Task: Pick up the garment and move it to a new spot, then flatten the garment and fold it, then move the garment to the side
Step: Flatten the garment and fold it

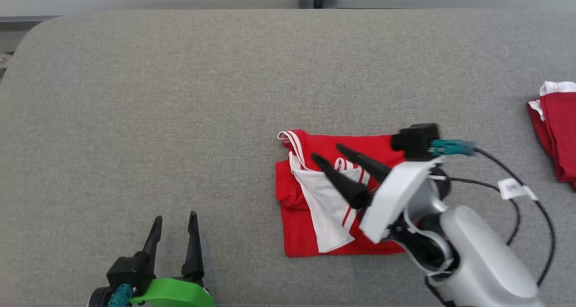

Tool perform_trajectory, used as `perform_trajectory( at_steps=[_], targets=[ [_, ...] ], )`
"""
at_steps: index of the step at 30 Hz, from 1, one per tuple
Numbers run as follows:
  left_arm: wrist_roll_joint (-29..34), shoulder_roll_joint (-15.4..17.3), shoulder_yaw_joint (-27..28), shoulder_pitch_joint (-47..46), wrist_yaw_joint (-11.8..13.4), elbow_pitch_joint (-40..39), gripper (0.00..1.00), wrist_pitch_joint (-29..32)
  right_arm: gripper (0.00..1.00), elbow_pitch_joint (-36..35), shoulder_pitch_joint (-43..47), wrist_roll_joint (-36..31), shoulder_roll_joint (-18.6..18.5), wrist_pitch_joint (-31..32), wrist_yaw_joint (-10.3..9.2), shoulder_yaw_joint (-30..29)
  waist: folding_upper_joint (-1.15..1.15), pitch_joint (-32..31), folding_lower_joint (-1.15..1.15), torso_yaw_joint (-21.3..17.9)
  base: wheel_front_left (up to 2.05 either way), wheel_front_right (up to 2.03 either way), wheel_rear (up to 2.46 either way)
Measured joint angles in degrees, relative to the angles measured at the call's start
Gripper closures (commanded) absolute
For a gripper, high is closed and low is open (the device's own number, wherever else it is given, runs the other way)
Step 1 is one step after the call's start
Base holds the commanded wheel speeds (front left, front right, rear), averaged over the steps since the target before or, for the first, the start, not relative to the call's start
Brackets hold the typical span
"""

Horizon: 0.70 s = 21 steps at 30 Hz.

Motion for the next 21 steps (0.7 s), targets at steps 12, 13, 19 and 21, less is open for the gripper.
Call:
perform_trajectory(
  at_steps=[12,13,19,21],
  targets=[
    [-0.2,0.0,0.14,0.44,0.21,-0.34,0.0,0.0,1.0,7.44,6.0,-22.42,-12.81,-29.47,-0.01,-9.92,0.0,0.25,0.0,-3.27,0.0,0.0,0.0],
    [-0.19,0.0,0.01,0.38,-0.01,-0.2,0.0,0.0,1.0,10.12,5.56,-23.41,-12.22,-30.97,0.04,-8.88,0.0,0.27,0.0,-3.39,0.0,0.0,0.0],
    [0.29,-0.01,-0.67,-1.3,-0.43,0.76,0.0,0.0,1.0,25.95,-0.78,-27.81,-6.27,-34.54,0.04,-3.65,0.0,0.95,0.0,-2.9,0.0,0.0,0.0],
    [0.34,-0.02,-0.62,-1.59,-0.66,0.88,0.0,0.0,1.0,26.61,-1.43,-27.84,-5.37,-34.57,0.04,-3.52,0.0,1.08,0.0,-2.66,0.0,0.0,0.0]
  ],
)
